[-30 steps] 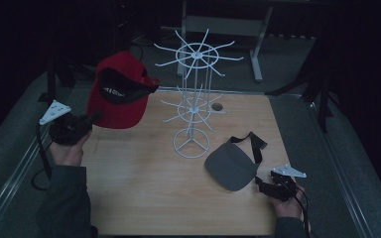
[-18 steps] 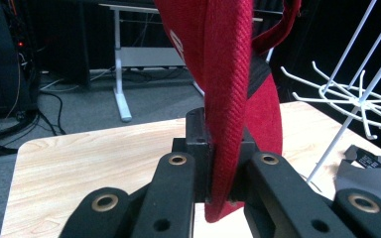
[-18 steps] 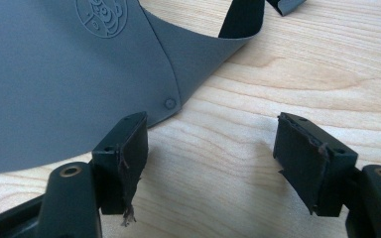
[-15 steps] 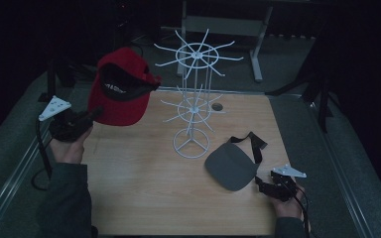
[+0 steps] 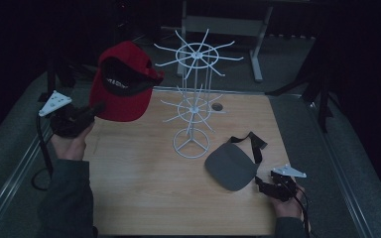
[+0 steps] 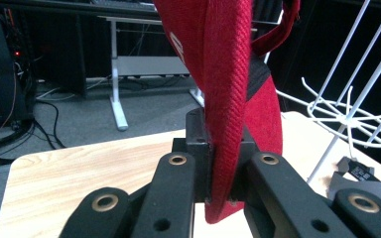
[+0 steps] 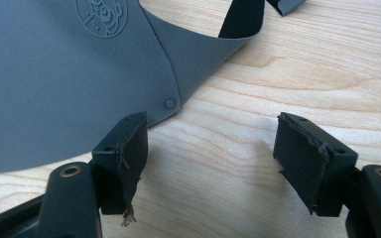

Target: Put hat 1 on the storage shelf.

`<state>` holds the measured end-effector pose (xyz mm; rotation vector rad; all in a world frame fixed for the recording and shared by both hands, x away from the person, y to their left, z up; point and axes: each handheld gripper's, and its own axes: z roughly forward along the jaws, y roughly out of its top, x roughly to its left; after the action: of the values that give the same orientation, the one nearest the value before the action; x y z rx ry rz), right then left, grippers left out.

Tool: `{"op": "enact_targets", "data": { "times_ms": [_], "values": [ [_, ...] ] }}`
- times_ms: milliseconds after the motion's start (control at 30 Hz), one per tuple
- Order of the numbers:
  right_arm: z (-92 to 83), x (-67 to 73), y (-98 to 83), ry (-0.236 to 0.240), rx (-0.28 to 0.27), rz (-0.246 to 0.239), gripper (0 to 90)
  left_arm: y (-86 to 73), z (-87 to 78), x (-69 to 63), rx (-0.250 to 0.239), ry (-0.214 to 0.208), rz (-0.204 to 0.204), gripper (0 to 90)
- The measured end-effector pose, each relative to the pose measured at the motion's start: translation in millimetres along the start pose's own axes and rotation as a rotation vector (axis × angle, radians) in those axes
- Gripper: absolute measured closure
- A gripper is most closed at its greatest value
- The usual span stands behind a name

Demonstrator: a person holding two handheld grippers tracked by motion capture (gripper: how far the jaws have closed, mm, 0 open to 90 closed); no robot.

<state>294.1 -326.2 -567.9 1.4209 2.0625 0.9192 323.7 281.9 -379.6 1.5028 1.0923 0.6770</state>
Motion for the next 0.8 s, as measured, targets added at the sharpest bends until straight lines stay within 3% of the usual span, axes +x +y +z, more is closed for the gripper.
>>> {"op": "enact_targets", "data": {
  "times_ms": [800],
  "values": [
    [0.0, 0.0, 0.0, 0.000, 0.001, 0.000, 29.5, 23.6, 4.7, -9.6, -0.041, -0.022, 0.012, 85.7]
  ]
}}
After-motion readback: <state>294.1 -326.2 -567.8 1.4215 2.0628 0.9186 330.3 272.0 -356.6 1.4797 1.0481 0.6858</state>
